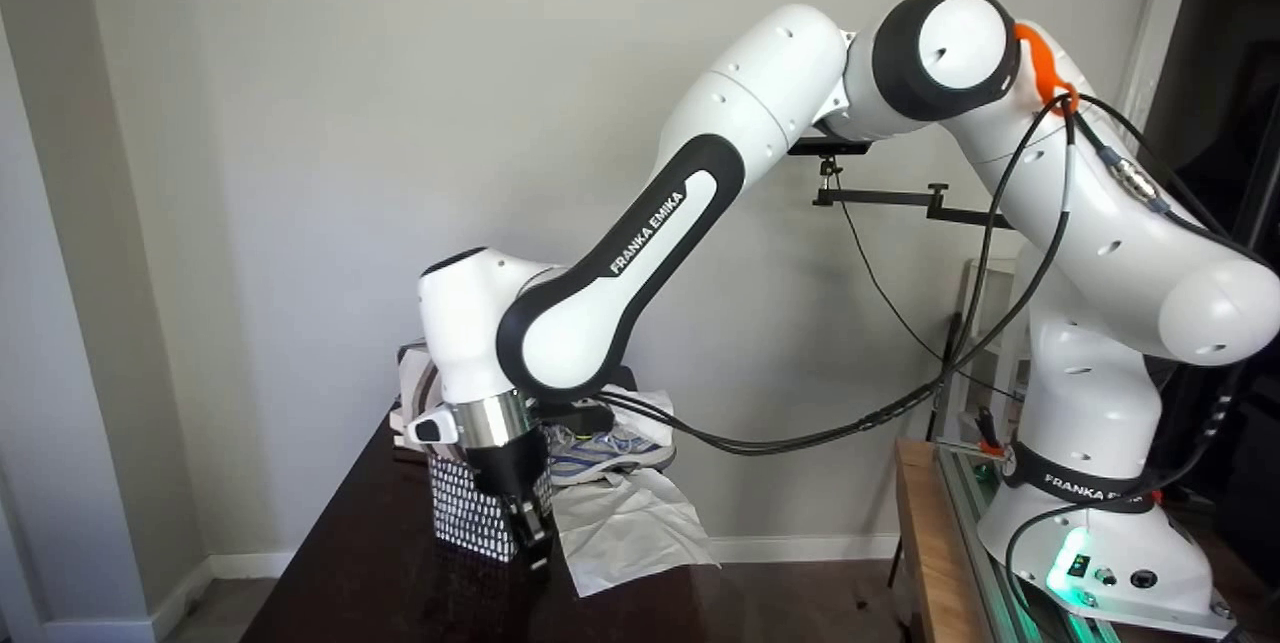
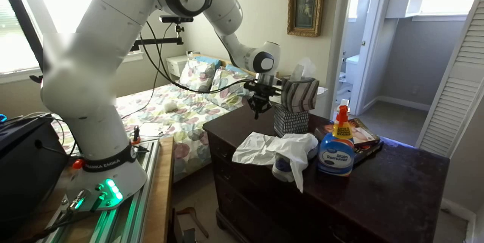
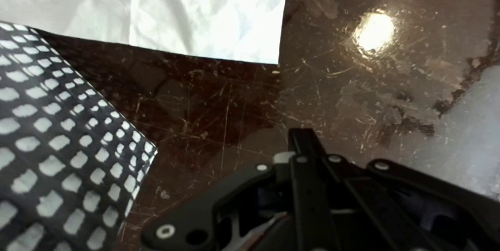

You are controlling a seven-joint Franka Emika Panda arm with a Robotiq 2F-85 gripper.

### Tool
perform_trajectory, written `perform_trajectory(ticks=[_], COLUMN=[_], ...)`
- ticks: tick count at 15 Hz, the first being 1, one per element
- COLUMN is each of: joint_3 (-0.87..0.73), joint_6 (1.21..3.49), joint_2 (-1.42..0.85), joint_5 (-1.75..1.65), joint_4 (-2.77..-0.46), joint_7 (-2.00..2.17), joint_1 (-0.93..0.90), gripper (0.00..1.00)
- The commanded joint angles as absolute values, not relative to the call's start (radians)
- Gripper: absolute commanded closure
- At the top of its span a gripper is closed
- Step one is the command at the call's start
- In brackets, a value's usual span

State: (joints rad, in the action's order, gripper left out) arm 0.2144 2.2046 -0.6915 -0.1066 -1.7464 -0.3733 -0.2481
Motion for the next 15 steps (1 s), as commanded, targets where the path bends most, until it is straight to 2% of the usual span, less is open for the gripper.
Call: perform_trajectory(ticks=[1, 15], joint_3=[0.190, 0.123], joint_6=[2.217, 2.313], joint_2=[-0.709, -0.745], joint_5=[-0.152, -0.186], joint_4=[-1.732, -1.738], joint_7=[-0.298, -0.203], joint_1=[-0.270, -0.260], gripper=[1.00, 1.00])
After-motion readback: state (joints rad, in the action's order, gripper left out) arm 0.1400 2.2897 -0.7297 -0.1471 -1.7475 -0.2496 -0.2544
